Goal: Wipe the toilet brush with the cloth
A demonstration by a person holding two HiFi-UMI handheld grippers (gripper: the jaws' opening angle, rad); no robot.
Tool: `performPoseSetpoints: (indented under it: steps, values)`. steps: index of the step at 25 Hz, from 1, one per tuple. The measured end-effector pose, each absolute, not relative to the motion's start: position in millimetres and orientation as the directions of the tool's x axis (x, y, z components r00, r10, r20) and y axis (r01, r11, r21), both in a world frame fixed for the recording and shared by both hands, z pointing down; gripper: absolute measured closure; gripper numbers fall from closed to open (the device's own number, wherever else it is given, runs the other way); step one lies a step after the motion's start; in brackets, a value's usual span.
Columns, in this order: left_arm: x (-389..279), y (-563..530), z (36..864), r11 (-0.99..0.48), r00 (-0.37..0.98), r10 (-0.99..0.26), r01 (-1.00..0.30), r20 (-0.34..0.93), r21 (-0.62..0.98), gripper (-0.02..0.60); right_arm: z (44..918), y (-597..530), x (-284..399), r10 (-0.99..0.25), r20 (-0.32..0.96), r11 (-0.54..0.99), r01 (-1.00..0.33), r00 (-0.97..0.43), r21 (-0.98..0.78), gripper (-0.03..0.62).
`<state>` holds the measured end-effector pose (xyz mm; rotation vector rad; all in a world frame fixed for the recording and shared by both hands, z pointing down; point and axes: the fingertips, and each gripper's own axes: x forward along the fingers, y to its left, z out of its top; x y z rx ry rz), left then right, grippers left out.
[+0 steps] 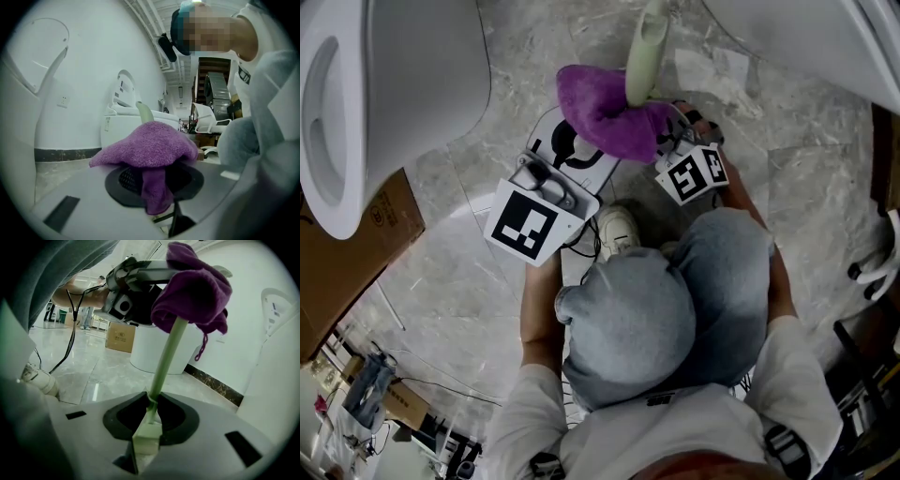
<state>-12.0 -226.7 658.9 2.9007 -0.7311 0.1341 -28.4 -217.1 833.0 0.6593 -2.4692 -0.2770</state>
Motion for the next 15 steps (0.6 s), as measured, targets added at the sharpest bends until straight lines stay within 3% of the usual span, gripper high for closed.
performPoseSetpoints:
  steps: [15]
  values:
    - [-23.2,-206.9,764.2,-0.818,0.796,-0.533,-0.572,0.285,0.067,0.514,830.0,-216.3,-27.7,-0.528,0.454,0.847,-0.404,-0.718,0.346,0.525]
